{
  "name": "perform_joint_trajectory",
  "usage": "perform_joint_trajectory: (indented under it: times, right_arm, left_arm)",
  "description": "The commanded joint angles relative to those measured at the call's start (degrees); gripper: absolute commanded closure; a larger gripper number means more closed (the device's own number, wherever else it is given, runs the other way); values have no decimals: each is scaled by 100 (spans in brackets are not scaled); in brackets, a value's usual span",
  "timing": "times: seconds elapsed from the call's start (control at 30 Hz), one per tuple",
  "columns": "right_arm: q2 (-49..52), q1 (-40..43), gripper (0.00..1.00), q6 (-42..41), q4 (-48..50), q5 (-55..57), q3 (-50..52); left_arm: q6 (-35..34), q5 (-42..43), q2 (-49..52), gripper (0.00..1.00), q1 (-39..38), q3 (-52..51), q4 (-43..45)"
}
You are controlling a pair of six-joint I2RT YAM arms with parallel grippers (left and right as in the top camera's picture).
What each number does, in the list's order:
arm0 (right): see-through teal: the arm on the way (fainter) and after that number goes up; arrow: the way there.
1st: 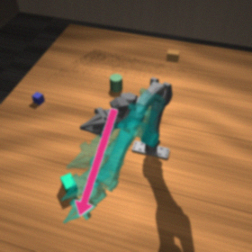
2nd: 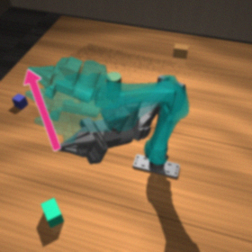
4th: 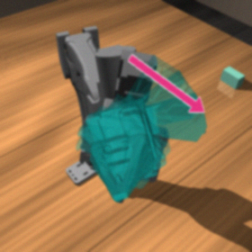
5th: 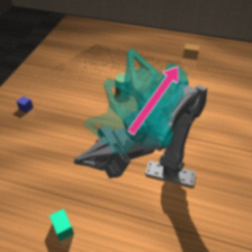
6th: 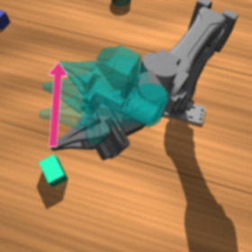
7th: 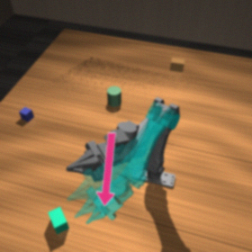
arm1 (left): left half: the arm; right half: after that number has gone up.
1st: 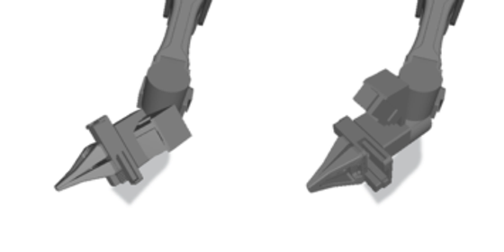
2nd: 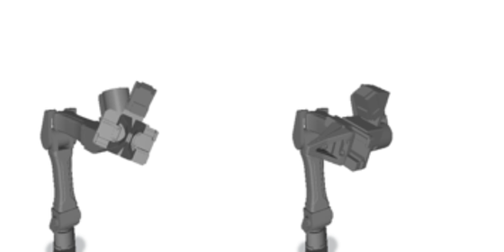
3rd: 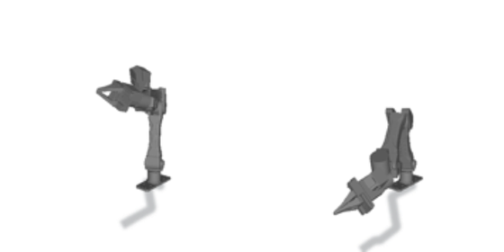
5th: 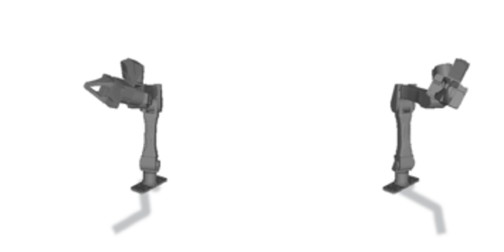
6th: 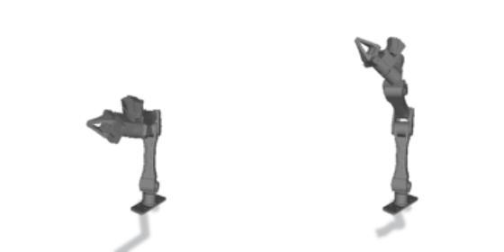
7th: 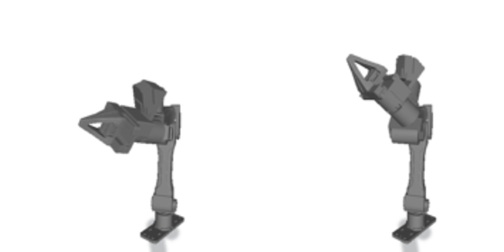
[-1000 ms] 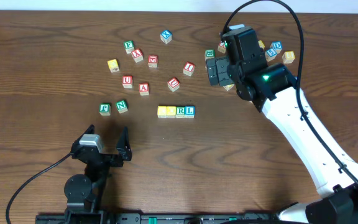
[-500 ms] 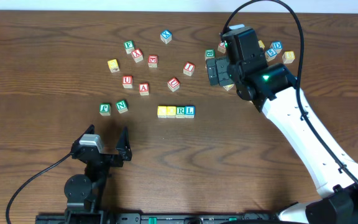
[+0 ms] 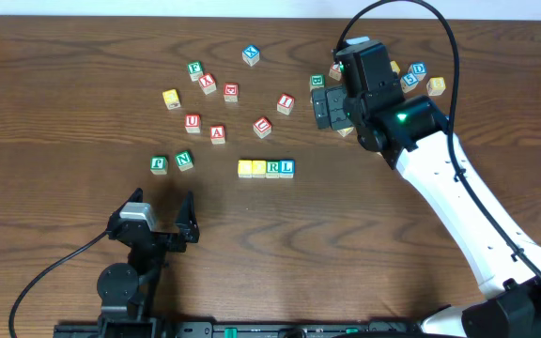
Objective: Spell out CORL
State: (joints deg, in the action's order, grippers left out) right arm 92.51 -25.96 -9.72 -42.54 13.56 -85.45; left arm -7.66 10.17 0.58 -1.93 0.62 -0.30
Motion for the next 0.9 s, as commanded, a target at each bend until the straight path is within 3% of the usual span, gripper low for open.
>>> perform_joint_trajectory:
  times: [0.0,0.13,0.33,0.63,0.87]
  right_arm:
    - [-87,4,1,223,35,133,-61]
    - [-284,-4,1,688,1311,13,481]
    - [-1338,-114,1,1912,3735,-302,2599]
    - [-4127,400,1,2120,5248,-625,5919]
    - [-5967,990,1,2461,5799,-1268,7565]
  left_arm:
    - [-7,96,-35,3,26,-35,-291]
    - [-7,98,-35,3,26,-35,-289]
    - [-7,98,-35,3,26,-35,-289]
    - [-7,96,-35,3,26,-35,-289]
    - [-7,98,-35,3,26,-35,-289]
